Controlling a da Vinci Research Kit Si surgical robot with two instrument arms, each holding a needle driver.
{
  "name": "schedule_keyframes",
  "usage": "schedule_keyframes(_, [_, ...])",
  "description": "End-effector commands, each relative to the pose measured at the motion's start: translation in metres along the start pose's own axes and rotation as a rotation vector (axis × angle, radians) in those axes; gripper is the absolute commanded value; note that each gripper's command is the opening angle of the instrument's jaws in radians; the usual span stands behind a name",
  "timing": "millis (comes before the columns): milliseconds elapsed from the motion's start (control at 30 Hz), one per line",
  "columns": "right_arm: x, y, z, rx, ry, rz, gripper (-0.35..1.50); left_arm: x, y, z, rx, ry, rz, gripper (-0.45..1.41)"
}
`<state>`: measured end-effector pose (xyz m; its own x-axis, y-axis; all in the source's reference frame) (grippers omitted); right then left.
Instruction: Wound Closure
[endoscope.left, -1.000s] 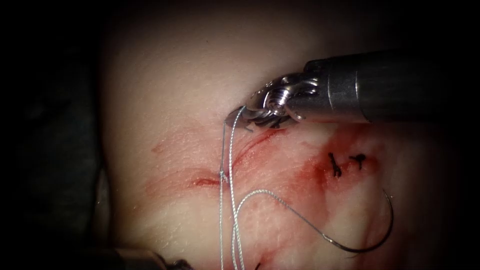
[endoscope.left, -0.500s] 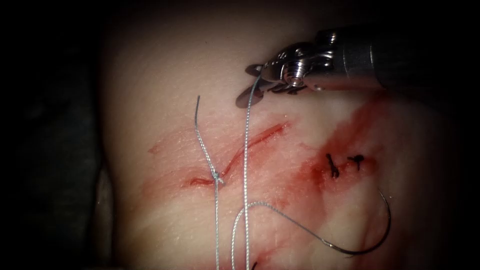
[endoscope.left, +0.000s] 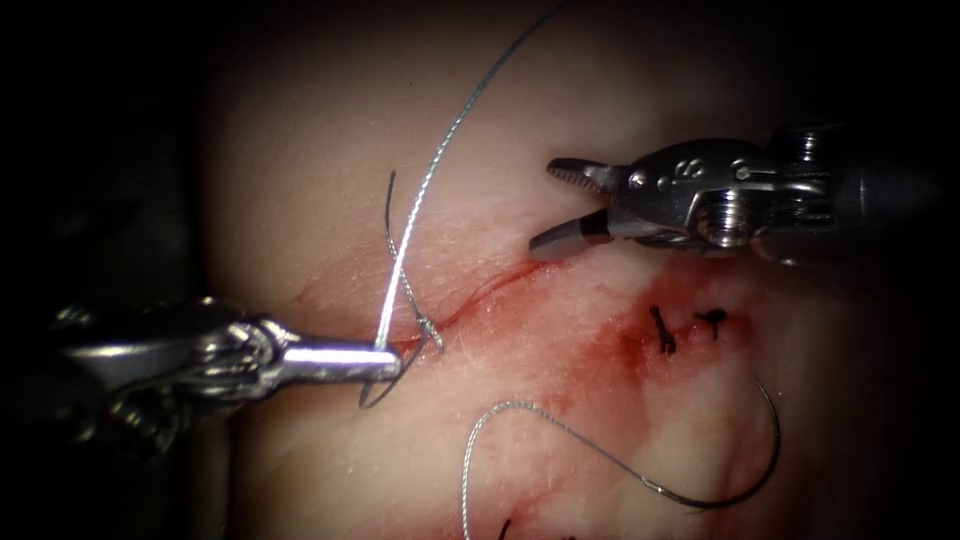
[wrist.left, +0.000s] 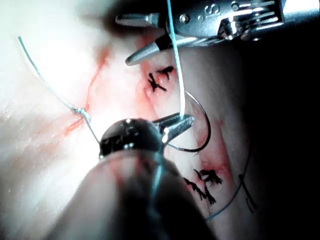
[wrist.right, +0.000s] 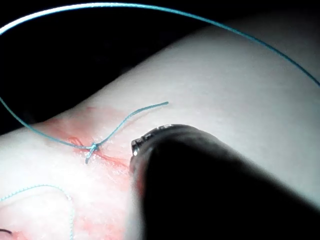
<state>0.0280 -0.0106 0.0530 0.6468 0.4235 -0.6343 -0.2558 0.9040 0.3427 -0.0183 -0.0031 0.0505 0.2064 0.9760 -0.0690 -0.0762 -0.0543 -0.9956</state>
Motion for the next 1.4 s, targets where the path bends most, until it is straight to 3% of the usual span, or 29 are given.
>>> schedule_keyframes(33, [0.0007, -0.0014, 0.0006, -0.023, 0.041, 0.053, 0.09, 0.0001, -0.0011, 0.0006, -0.037, 0.041, -0.007, -0.45])
schedule_keyframes(67, [0.0011, -0.0016, 0.0008, 0.049, 0.082, 0.112, -0.35, 0.0, -0.0015, 0.0006, -0.061, 0.054, -0.004, -0.45])
schedule_keyframes(133, [0.0014, -0.0021, 0.0017, 0.187, 0.117, 0.148, -0.35, -0.0004, -0.0018, 0.0007, -0.06, 0.057, -0.02, -0.45])
schedule_keyframes(267, [0.0015, -0.0034, 0.0037, 0.203, 0.172, 0.151, -0.35, -0.0008, -0.0021, 0.0011, -0.06, 0.061, -0.036, -0.45])
schedule_keyframes(333, [0.001, -0.0052, 0.0064, 0.212, 0.26, 0.124, -0.35, -0.0009, -0.0024, 0.0016, -0.061, 0.068, -0.074, -0.45])
schedule_keyframes(367, [0.001, -0.0052, 0.0064, 0.212, 0.26, 0.124, -0.35, -0.0009, -0.0024, 0.0016, -0.061, 0.068, -0.074, -0.45])
schedule_keyframes(467, [0.0002, -0.0071, 0.0097, 0.292, 0.401, 0.069, -0.35, -0.0005, -0.0028, 0.0025, -0.087, 0.071, -0.098, -0.45])
schedule_keyframes(633, [-0.0003, -0.0088, 0.0123, 0.385, 0.487, 0.039, -0.35, 0.0005, -0.0035, 0.0035, -0.133, 0.106, -0.123, -0.45])
schedule_keyframes(933, [-0.0014, -0.0096, 0.0118, 0.559, 0.706, 0.172, -0.35, 0.0027, -0.0089, 0.0034, -0.135, 0.196, -0.091, -0.45])
schedule_keyframes(1033, [-0.0014, -0.0095, 0.0111, 0.622, 0.864, 0.365, -0.35, 0.0032, -0.013, 0.0016, -0.119, 0.253, -0.068, -0.45])
schedule_keyframes(1100, [-0.0013, -0.0095, 0.011, 0.631, 0.886, 0.389, -0.35, 0.0031, -0.0136, 0.0013, -0.108, 0.259, -0.066, -0.45])
schedule_keyframes(1200, [-0.0003, -0.0094, 0.0106, 0.667, 0.994, 0.499, -0.35, 0.0026, -0.0155, 0.0005, -0.049, 0.305, -0.088, -0.45])
schedule_keyframes(1400, [0.0006, -0.0093, 0.0112, 0.642, 1.021, 0.516, -0.35, 0.0013, -0.0161, 0.0017, -0.02, 0.286, -0.122, -0.45])
